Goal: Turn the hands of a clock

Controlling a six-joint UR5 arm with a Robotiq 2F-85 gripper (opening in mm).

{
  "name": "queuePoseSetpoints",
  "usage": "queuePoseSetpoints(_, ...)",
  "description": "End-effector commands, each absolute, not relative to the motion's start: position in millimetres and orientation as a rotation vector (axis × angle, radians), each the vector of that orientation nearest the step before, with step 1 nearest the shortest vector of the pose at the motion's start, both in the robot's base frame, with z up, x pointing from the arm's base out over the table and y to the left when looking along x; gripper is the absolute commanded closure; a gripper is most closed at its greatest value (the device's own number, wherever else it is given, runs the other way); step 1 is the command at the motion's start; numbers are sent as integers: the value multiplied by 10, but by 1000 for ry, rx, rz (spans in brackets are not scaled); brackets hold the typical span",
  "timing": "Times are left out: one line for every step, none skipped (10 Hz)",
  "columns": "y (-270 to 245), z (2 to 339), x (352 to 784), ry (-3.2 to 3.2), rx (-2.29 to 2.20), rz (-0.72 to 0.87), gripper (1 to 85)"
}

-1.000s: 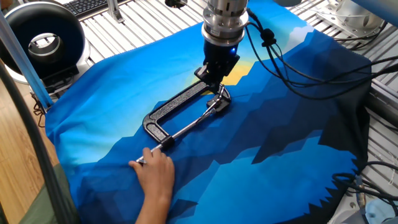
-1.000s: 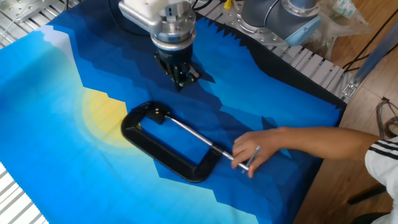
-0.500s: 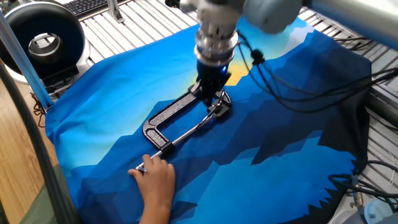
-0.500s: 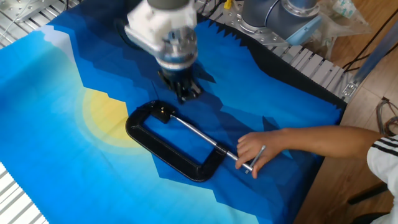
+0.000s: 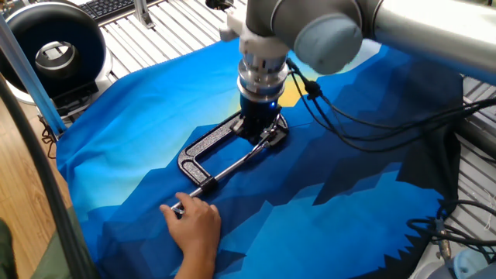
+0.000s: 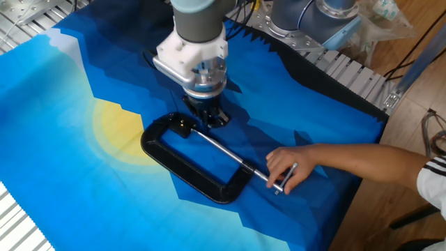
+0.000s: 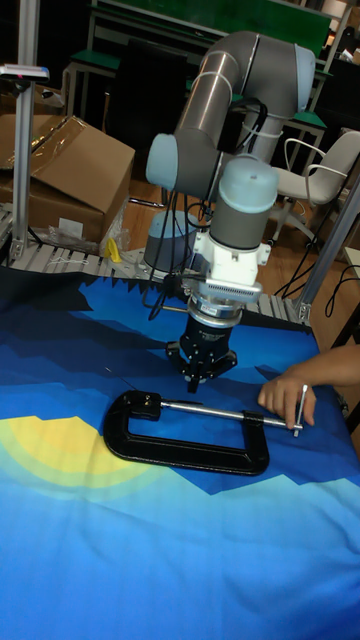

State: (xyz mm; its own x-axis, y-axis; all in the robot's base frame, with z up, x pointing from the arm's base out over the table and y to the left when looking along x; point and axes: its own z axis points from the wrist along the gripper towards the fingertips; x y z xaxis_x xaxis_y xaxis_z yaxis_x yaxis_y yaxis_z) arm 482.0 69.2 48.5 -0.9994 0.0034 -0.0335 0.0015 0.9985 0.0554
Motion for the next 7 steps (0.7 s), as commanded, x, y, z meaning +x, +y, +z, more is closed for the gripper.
queuePoseSetpoints(696,331,4758,3101,0,94,843)
queuePoseSetpoints(690,326,4710,3107,-5,94,843)
queuePoseSetpoints(694,288,4657,3104,-5,97,843)
queuePoseSetpoints(699,259,4621,3104,-5,99,843)
queuePoseSetpoints(695,253,4595,3107,-5,97,843)
queuePoseSetpoints(689,246,4571,3107,-12,94,843)
queuePoseSetpoints(687,226,4548,3105,-19,94,843)
